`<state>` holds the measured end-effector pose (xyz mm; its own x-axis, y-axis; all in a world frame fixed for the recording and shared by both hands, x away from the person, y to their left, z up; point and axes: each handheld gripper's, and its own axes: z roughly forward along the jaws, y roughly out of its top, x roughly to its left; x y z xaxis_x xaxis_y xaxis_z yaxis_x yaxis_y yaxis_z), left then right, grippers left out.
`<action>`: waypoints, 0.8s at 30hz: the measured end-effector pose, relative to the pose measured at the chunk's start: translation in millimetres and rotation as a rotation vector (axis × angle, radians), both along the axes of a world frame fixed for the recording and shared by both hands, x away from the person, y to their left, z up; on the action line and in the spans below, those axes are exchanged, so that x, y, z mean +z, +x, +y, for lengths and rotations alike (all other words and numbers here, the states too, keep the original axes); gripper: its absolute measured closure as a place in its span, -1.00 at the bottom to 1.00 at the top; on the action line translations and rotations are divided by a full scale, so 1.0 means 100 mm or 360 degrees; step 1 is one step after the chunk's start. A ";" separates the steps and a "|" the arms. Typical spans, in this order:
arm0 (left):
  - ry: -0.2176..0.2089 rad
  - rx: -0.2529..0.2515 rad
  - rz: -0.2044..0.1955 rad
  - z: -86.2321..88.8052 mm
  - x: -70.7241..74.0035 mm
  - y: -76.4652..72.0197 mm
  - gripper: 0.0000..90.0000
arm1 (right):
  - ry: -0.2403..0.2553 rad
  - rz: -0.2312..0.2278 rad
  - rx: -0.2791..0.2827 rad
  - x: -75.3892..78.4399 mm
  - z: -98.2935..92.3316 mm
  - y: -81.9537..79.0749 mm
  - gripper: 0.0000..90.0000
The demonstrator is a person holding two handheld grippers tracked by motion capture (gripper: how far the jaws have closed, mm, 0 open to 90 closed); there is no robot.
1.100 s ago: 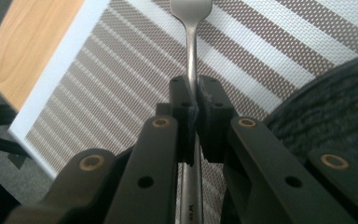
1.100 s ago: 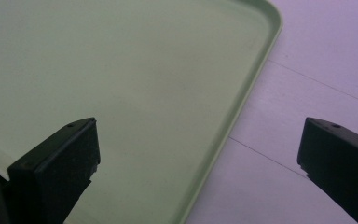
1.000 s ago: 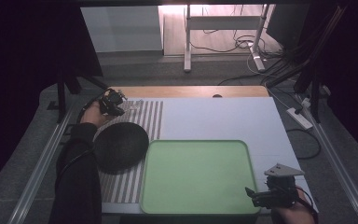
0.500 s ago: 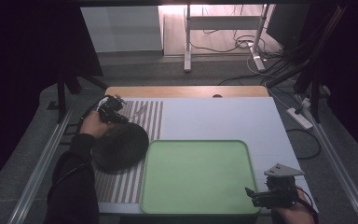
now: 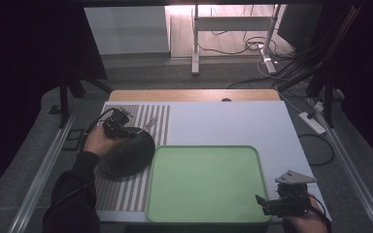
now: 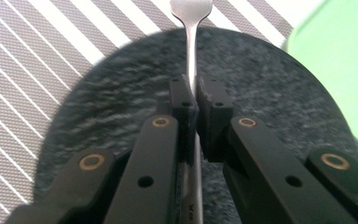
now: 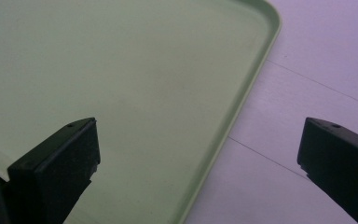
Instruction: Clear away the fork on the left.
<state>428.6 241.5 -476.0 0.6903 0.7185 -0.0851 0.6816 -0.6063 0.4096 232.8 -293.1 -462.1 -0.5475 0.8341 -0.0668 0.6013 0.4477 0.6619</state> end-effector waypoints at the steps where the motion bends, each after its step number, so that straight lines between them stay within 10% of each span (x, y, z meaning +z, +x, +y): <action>1: 0.0001 -0.0001 0.0004 -0.01 0.00 -0.02 0.88 | 0.0000 0.0000 0.0000 0.00 0.00 0.00 -1.00; 24: -0.0138 0.0035 0.0087 -0.26 -0.03 -0.71 0.88 | -0.0002 -0.0010 0.0020 0.00 0.01 -0.01 -1.00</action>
<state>357.9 215.7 -478.6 0.6673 0.7216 -0.1845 0.7169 -0.5550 0.4219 232.0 -292.4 -461.7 -0.5574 0.8272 -0.0712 0.5916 0.4559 0.6649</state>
